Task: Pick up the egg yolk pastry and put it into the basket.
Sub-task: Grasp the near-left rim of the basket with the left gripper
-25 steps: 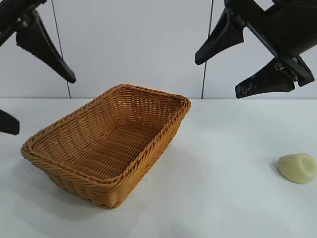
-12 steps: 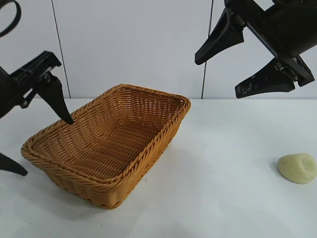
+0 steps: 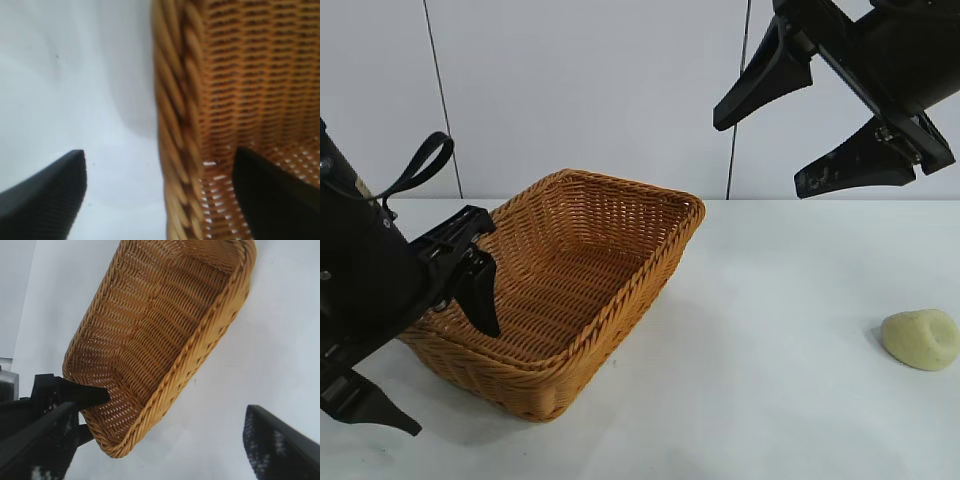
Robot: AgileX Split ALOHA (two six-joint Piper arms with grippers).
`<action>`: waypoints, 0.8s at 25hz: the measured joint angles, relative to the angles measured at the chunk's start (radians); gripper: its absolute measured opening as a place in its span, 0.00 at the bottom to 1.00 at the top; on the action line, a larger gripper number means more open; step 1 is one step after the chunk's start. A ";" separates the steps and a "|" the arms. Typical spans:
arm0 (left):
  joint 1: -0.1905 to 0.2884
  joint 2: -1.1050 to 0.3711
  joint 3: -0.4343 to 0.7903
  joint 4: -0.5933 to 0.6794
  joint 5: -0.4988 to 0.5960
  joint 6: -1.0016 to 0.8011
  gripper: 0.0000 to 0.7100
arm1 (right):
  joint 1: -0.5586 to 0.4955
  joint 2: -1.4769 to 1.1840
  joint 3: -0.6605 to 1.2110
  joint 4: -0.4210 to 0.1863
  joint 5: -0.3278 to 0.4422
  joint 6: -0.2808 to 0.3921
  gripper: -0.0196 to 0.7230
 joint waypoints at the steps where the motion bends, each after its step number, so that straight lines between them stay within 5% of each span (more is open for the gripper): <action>1: 0.000 0.001 0.000 0.034 -0.007 -0.032 0.81 | 0.000 0.000 0.000 0.000 0.000 0.000 0.88; 7: 0.000 0.010 0.000 0.171 -0.108 -0.142 0.81 | 0.000 0.000 0.000 0.000 0.000 0.000 0.88; 20: 0.017 0.053 0.000 0.203 -0.159 -0.147 0.81 | 0.000 0.000 0.000 0.000 0.000 0.000 0.88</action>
